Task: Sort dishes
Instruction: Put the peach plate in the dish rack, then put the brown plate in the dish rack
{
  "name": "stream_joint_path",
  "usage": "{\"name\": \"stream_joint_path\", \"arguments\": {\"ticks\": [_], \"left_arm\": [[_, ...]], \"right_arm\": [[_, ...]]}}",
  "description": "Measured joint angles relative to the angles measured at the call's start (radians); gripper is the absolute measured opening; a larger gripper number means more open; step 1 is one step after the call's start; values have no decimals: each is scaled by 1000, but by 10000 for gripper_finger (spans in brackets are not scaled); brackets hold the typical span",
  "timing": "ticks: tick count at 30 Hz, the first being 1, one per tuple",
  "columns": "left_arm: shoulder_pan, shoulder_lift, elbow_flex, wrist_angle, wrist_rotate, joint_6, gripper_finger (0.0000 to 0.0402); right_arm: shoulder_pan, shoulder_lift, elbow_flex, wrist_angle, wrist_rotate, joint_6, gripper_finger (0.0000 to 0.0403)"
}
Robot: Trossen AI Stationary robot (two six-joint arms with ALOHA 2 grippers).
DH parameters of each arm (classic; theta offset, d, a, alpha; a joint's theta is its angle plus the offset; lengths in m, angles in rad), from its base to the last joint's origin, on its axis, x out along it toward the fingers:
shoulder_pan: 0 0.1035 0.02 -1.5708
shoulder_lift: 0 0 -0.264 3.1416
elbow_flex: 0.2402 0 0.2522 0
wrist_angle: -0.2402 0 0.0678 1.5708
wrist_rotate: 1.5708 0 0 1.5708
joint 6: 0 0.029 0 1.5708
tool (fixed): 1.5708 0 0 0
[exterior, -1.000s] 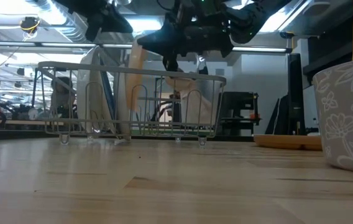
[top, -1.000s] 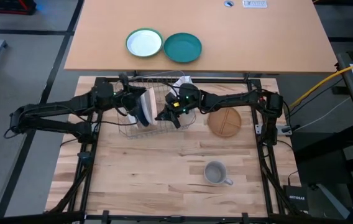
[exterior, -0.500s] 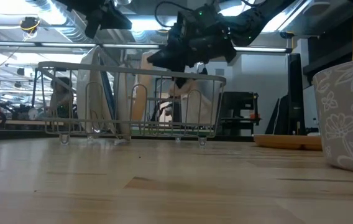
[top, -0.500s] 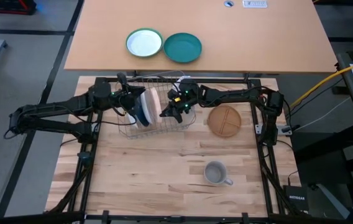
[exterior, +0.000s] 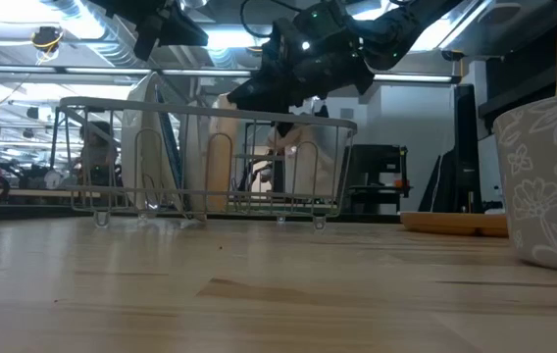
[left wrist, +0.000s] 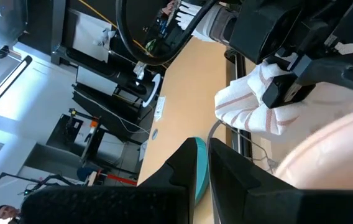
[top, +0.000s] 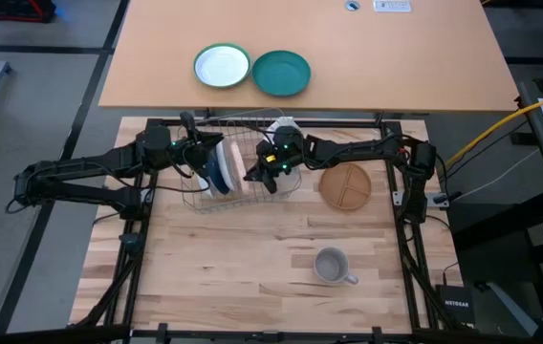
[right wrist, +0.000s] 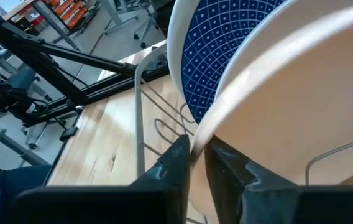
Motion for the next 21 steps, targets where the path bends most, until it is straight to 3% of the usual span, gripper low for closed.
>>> {"name": "stream_joint_path", "arguments": {"ticks": [11, 21], "left_arm": [[0, 0, 0, -1, 0, 0, 33], [0, 0, 0, -2, 0, 0, 33]], "right_arm": [[-6, -1, 0, 14, 33, -2, 141], [-14, -2, 4, 49, -130, -4, 139]]}}
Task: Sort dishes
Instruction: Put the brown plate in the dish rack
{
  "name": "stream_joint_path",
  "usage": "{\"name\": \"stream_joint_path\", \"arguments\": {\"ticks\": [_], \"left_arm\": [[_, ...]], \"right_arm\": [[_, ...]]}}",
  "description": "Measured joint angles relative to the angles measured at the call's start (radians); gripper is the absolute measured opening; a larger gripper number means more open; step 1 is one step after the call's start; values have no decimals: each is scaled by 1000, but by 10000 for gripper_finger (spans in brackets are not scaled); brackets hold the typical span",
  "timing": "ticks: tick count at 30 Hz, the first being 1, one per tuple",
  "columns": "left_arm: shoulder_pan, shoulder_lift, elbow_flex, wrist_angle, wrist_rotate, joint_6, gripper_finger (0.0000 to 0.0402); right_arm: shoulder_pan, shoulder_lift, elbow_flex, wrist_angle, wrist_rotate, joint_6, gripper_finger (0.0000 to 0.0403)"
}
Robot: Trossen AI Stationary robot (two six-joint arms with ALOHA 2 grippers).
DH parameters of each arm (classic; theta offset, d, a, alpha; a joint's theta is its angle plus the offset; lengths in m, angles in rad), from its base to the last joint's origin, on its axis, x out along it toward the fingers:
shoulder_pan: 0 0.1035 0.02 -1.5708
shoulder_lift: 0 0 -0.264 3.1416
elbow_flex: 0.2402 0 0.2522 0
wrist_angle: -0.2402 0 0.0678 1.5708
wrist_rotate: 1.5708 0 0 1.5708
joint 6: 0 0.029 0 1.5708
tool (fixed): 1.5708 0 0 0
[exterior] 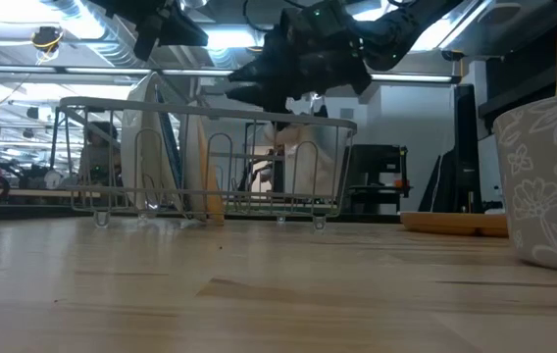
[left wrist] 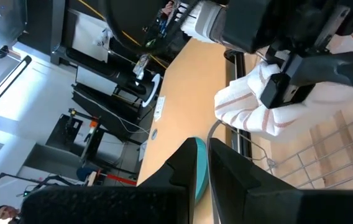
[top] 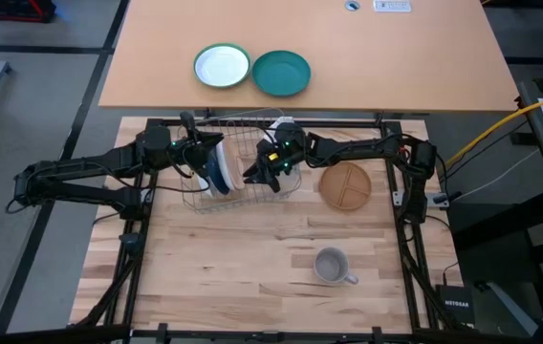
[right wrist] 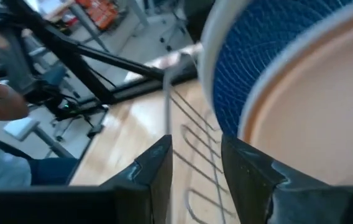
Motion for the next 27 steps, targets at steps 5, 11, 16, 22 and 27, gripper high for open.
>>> {"name": "stream_joint_path", "arguments": {"ticks": [5, 11, 16, 22, 27], "left_arm": [[0, 0, 0, -4, 0, -18, 33], [0, 0, 0, -4, 0, -38, 33], [0, 0, 0, -4, 0, -55, 33], [0, 0, 0, -12, 0, -65, 33], [0, 0, 0, -42, 0, -109, 33]], "right_arm": [[0, -6, 1, 143, -52, 0, 139], [0, -75, 2, 182, -74, 0, 138], [0, -157, 2, 170, -91, -42, 138], [15, -283, 2, -41, -41, -184, 138], [63, -393, 2, -412, 168, -347, 138]]}}
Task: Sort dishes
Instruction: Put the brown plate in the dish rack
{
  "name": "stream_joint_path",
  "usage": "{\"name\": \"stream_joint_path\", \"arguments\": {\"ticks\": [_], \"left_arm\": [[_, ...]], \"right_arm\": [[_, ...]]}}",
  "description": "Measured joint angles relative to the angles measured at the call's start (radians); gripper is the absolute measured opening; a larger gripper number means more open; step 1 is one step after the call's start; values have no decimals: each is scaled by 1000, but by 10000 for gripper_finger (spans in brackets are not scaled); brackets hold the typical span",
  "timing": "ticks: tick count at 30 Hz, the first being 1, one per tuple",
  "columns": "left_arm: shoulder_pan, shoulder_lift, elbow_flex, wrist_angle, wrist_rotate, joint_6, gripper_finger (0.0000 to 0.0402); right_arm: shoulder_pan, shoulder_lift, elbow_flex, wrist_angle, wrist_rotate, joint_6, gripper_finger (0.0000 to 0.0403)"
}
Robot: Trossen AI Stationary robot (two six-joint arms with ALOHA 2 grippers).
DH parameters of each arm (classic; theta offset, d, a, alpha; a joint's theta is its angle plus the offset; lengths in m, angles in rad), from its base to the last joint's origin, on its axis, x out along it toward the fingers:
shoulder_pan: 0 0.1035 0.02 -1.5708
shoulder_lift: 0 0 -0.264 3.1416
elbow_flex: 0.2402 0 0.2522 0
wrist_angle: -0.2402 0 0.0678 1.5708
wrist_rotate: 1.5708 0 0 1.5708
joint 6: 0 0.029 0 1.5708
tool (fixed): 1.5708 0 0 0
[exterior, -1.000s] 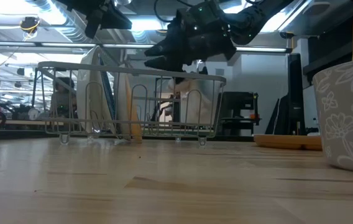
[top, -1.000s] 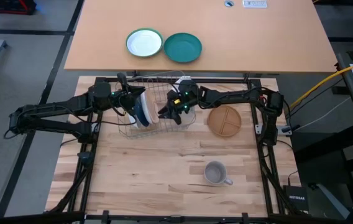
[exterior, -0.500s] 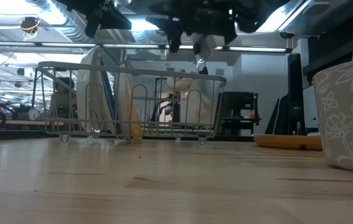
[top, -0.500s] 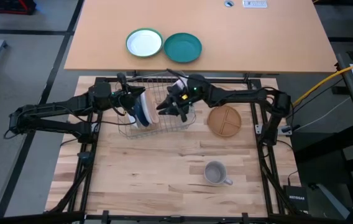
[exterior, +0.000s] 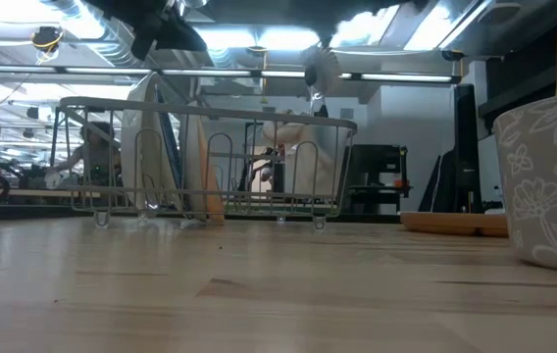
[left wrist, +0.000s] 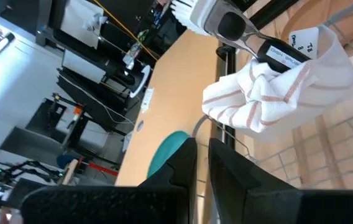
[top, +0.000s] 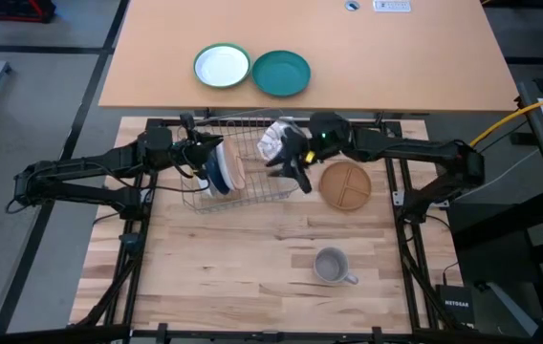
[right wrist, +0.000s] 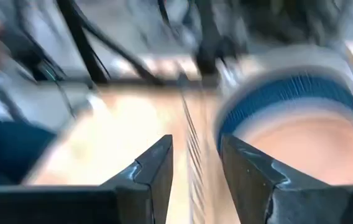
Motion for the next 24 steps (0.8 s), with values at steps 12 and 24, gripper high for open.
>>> {"name": "stream_joint_path", "arguments": {"ticks": [12, 24], "left_arm": [[0, 0, 0, -20, 0, -38, 33], [0, 0, 0, -20, 0, -43, 33]], "right_arm": [[197, -67, 0, -779, 451, 85, 138], [313, 42, -109, -899, 542, 146, 138]]}}
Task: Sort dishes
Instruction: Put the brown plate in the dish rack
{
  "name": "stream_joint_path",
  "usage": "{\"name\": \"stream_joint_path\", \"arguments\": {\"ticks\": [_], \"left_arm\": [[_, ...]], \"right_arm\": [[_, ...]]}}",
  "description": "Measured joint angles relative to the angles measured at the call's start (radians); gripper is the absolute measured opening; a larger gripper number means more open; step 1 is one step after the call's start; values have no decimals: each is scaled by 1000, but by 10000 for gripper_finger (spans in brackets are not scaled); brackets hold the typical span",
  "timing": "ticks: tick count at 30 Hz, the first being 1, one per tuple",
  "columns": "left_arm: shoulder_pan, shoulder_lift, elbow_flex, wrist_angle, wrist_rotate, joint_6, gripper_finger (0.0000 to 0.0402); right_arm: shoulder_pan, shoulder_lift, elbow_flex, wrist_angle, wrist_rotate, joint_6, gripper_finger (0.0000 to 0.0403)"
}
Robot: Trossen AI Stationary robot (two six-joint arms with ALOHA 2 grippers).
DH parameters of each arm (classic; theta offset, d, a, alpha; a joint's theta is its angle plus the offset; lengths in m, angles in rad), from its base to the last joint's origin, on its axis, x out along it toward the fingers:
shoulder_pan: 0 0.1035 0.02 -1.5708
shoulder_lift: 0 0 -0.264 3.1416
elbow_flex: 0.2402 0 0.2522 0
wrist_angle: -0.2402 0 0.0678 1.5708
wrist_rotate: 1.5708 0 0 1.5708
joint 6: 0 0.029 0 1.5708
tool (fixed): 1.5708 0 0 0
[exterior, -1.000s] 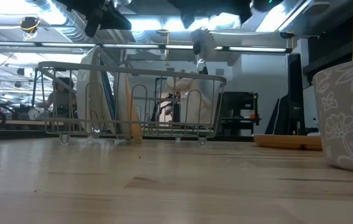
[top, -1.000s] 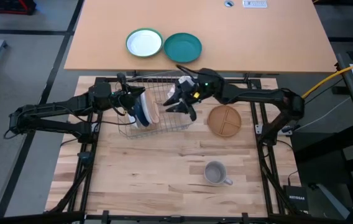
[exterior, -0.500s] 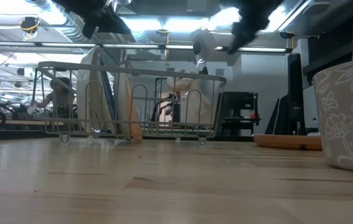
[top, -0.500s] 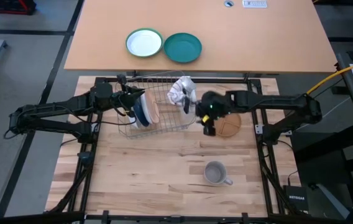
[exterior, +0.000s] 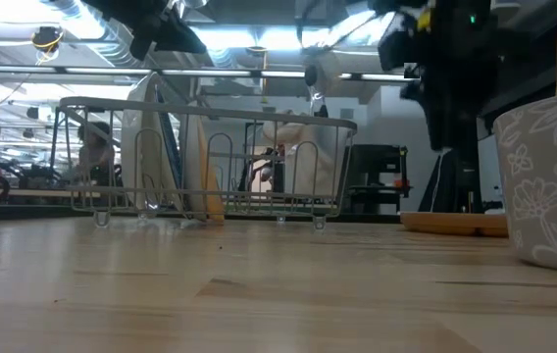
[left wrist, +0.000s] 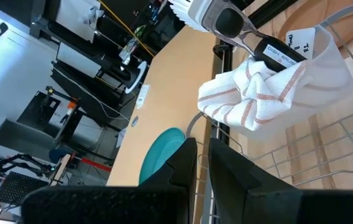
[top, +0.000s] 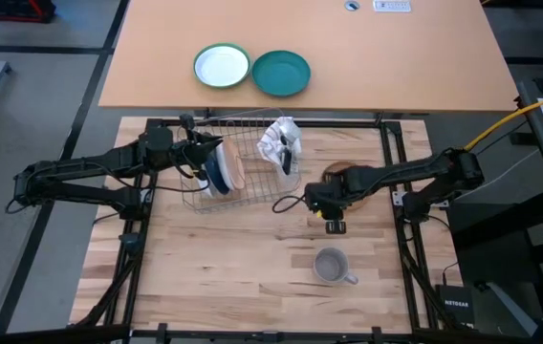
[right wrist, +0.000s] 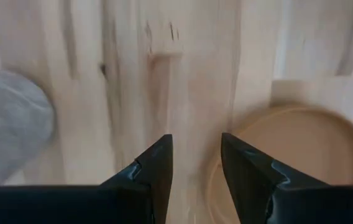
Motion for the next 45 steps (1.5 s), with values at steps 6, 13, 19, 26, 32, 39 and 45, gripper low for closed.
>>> {"name": "stream_joint_path", "arguments": {"ticks": [6, 13, 19, 26, 32, 39, 45], "left_arm": [[0, 0, 0, 0, 0, -7, 33], [0, 0, 0, 0, 0, -7, 33], [0, 0, 0, 0, 0, -7, 33], [0, 0, 0, -1, 0, -8, 33], [0, 0, 0, -1, 0, -8, 33], [0, 0, 0, 0, 0, -8, 33], [0, 0, 0, 2, 0, -31, 33]], "right_arm": [[-6, 51, -98, 3, 31, 46, 138], [-31, 64, -232, 25, 27, 219, 138], [-29, 64, -337, 166, -9, 230, 138], [-29, 60, -378, 211, 15, 233, 135], [-28, 64, -369, 206, 37, 228, 84], [-29, 62, -363, 204, 59, 225, 14], [-30, 67, -299, 209, 12, 224, 30]]}}
